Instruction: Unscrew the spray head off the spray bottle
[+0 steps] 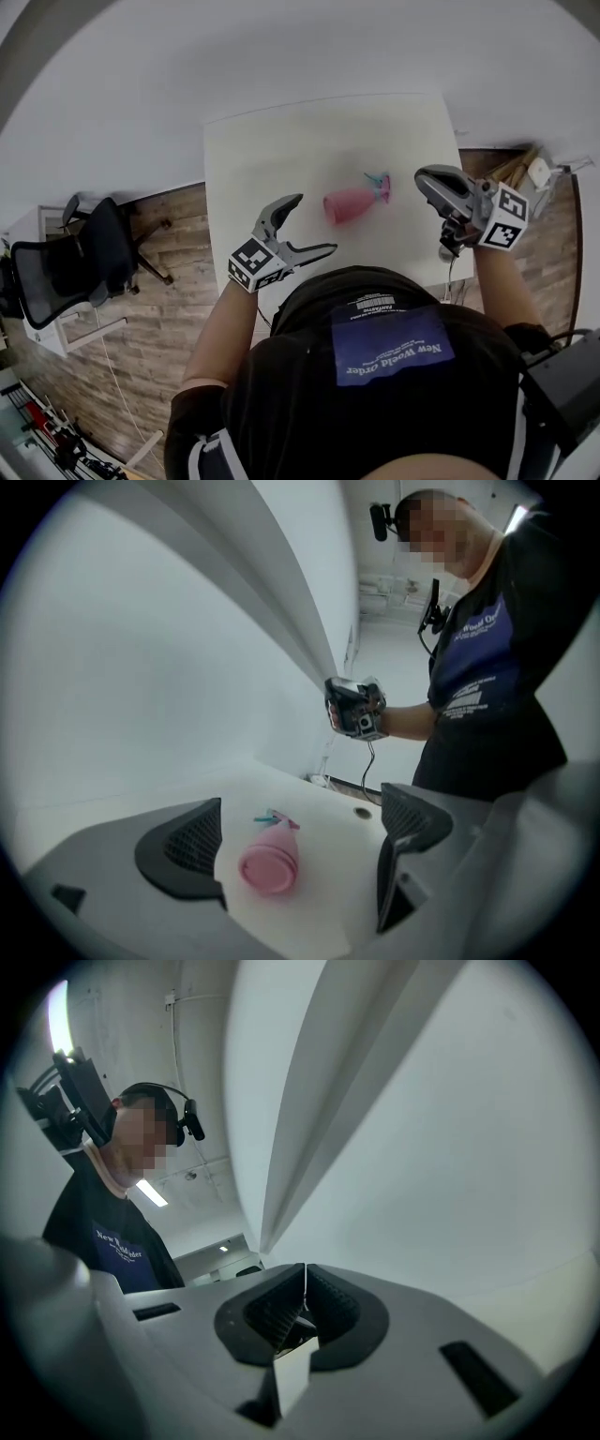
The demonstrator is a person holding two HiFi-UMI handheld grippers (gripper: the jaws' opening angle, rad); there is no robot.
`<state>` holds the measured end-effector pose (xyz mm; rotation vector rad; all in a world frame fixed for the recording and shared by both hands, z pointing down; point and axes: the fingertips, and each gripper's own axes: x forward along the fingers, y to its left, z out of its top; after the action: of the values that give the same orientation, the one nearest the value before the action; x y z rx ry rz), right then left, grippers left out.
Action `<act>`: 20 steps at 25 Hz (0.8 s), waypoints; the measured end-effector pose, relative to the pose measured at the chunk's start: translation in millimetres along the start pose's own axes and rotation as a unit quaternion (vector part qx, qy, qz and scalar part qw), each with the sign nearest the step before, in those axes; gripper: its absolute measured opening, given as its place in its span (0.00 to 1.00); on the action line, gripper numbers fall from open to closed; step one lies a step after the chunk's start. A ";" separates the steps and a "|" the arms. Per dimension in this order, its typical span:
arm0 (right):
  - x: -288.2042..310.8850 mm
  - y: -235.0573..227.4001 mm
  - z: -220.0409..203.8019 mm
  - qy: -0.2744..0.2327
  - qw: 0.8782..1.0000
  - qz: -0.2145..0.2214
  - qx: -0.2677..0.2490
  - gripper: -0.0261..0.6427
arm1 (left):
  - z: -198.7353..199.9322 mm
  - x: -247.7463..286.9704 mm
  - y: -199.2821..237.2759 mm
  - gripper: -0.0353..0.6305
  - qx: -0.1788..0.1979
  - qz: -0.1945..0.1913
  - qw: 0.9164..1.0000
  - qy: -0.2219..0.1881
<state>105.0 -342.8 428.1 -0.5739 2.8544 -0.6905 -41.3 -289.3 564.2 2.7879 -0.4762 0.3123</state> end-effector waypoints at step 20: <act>-64.0 3.1 -8.0 0.005 0.997 -0.072 -0.009 0.03 | -114.6 118.7 30.5 0.93 0.116 -0.016 0.986 0.120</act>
<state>160.7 -311.5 437.1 -0.7873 2.8511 -0.6922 38.8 -314.2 709.5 2.9213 -0.3561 0.7289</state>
